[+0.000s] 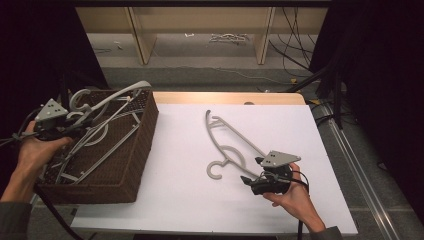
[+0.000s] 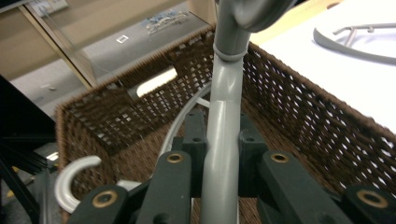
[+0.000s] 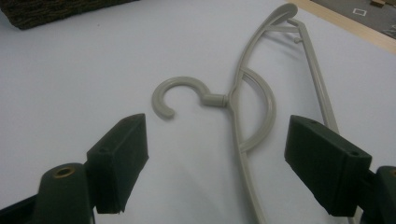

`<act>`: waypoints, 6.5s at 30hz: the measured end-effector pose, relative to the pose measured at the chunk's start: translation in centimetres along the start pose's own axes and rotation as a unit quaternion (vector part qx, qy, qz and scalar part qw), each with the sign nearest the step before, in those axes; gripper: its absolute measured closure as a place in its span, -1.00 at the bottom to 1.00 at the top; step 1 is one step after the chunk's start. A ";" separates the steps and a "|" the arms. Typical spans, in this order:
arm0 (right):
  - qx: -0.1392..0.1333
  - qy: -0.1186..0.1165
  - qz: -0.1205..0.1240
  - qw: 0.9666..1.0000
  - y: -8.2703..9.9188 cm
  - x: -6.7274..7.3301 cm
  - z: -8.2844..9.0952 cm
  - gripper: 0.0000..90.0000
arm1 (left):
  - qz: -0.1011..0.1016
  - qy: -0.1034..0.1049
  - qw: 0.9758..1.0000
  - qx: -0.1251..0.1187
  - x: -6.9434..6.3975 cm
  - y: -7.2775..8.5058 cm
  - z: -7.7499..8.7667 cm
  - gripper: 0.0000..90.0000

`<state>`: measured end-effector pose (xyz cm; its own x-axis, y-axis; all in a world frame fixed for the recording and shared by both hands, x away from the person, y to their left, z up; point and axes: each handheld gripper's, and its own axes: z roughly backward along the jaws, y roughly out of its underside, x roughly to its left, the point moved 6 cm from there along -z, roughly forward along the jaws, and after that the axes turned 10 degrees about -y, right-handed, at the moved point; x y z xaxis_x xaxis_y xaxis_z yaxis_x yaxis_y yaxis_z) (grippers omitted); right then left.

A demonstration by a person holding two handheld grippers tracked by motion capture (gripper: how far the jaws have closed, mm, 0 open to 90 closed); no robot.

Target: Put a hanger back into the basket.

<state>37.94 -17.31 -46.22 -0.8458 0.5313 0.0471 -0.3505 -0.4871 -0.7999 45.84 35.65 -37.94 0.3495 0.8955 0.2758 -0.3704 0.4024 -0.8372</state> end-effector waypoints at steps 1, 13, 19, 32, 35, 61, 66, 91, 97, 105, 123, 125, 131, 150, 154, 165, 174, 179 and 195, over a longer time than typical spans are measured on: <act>-0.002 -0.001 0.000 1.000 0.0 0.0 0.0 -0.50 | -0.007 0.001 1.000 0.007 -0.1 0.3 -0.1 0.75; 0.001 0.001 -0.002 1.000 0.2 -0.2 0.1 -0.49 | -0.002 0.008 0.999 0.031 0.6 2.2 0.1 0.76; 0.007 -0.001 -0.004 1.000 0.3 -0.1 0.0 -0.49 | -0.045 0.049 0.995 0.072 -0.8 2.9 -1.6 0.76; 0.009 -0.005 -0.004 1.000 0.4 0.0 0.0 -0.48 | 0.007 0.041 0.989 0.139 -0.6 6.0 -4.9 0.75; 0.012 -0.005 -0.003 1.000 0.5 -0.1 -0.1 -0.48 | 0.026 0.036 0.988 0.147 -0.1 6.5 -5.0 0.70; 0.015 0.000 -0.001 1.000 0.7 -0.4 -0.2 -0.48 | 0.088 -0.074 0.982 0.153 2.1 7.1 -4.8 -0.37; 0.014 0.001 -0.003 1.000 0.7 -0.4 -0.2 -0.48 | 0.110 -0.078 0.983 0.122 1.4 5.6 -3.1 -0.44; 0.014 0.003 0.000 1.000 0.7 -0.4 -0.3 -0.48 | 0.139 0.027 0.989 -0.050 -9.6 -1.8 2.9 -0.54; 0.015 0.001 -0.003 1.000 0.8 -0.3 -0.4 -0.49 | 0.123 0.062 0.988 -0.067 -12.7 -2.6 3.2 -0.55; 0.014 0.005 -0.007 1.000 0.9 -0.4 -0.3 -0.50 | 0.085 0.106 0.988 -0.077 -17.4 -3.0 3.4 -0.56; 0.032 0.010 -0.008 0.999 1.5 -0.8 -0.9 -0.53 | 0.012 0.119 0.987 -0.107 -24.9 0.7 2.0 -0.58; 0.036 0.008 0.003 0.999 1.7 -1.1 -1.2 -0.53 | 0.015 0.137 0.986 -0.092 -25.4 1.4 1.6 -0.59; 0.065 0.014 -0.018 0.998 2.4 -1.5 -1.7 -0.56 | 0.021 0.142 0.985 -0.100 -26.0 1.7 1.3 -0.62; 0.138 -0.007 -0.046 0.989 2.9 -4.1 -4.5 0.09 | 0.001 0.154 0.982 -0.107 -27.3 1.7 1.3 -0.62; 0.165 -0.020 -0.045 0.985 2.9 -4.1 -5.1 0.23 | 0.004 0.153 0.982 -0.107 -27.2 1.7 1.3 -0.62; 0.200 -0.034 -0.040 0.978 2.6 -4.7 -5.9 0.51 | -0.002 0.155 0.982 -0.107 -27.3 1.8 1.3 -0.61; 0.241 -0.042 -0.038 0.969 2.1 -4.9 -6.4 0.58 | -0.004 0.154 0.982 -0.107 -27.2 1.7 1.1 -0.61; 0.258 -0.045 -0.037 0.964 1.8 -5.0 -6.7 0.63 | -0.003 0.153 0.983 -0.106 -27.3 1.8 1.0 -0.60; 0.280 -0.047 -0.017 0.959 1.4 -4.8 -6.9 0.80 | -0.005 0.156 0.983 -0.100 -27.4 1.9 0.9 -0.59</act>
<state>44.33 -15.76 -51.75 -0.8531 0.5019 0.1424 -0.5176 -0.7804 -0.3507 34.85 12.07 -46.64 0.6112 0.7767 0.1523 -0.1995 0.3373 -0.9200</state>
